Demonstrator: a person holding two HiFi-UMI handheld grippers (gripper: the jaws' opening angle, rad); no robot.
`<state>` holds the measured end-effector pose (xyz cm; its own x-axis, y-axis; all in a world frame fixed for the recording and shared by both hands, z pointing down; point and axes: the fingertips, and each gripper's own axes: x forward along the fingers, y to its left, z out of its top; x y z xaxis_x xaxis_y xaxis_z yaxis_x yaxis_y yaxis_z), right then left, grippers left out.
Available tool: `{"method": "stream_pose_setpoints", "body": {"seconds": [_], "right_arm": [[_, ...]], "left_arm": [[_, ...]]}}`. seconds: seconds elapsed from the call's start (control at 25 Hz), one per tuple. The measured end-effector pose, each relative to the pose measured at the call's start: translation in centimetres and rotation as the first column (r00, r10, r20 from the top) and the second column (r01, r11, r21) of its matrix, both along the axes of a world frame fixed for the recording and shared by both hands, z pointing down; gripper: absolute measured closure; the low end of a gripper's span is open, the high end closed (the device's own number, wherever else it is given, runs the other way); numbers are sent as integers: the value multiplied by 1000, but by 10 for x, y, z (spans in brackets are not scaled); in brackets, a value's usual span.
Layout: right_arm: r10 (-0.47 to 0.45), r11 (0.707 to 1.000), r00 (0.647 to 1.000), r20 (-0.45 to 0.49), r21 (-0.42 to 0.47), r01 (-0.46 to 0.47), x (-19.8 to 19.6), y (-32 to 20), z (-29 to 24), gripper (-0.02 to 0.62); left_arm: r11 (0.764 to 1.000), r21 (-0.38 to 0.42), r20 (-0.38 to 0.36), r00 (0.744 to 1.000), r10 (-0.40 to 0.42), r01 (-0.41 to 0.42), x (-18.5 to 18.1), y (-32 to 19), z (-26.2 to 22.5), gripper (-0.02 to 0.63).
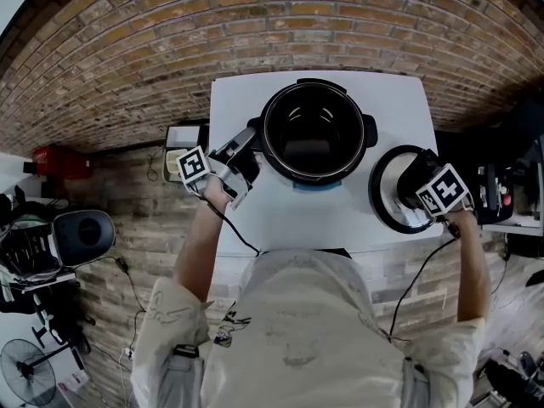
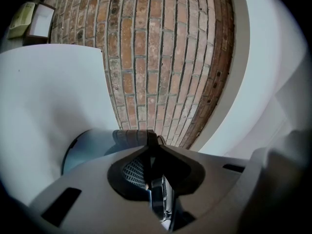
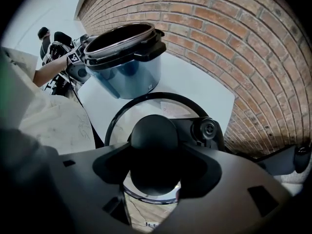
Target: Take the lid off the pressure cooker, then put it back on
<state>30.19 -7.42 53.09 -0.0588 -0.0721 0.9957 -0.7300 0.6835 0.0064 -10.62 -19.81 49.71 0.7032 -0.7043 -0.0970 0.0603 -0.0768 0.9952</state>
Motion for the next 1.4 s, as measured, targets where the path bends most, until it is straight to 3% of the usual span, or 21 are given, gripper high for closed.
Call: {"method": "stream_pose_setpoints", "body": {"seconds": [0.32, 0.56, 0.92, 1.2, 1.4], "right_arm": [[13, 997, 1000, 28, 72, -15, 5, -21, -70, 302], [-39, 989, 998, 52, 147, 31, -13, -35, -127, 302], [-214, 955, 974, 77, 225, 192, -80, -52, -176, 302], [-311, 930, 941, 135, 250, 271, -138, -72, -178, 302], [-365, 917, 922, 127, 220, 333, -173, -76, -173, 302]], "left_arm": [[1000, 4, -6, 1000, 1, -1, 0, 0, -1, 540], [1000, 5, -6, 1000, 1, -1, 0, 0, 0, 540], [1000, 9, -16, 1000, -5, 5, 1, 0, 0, 540], [1000, 14, -20, 1000, -7, 7, 1, -2, 1, 540], [1000, 13, -28, 1000, 0, 0, 3, -1, -1, 540]]}}
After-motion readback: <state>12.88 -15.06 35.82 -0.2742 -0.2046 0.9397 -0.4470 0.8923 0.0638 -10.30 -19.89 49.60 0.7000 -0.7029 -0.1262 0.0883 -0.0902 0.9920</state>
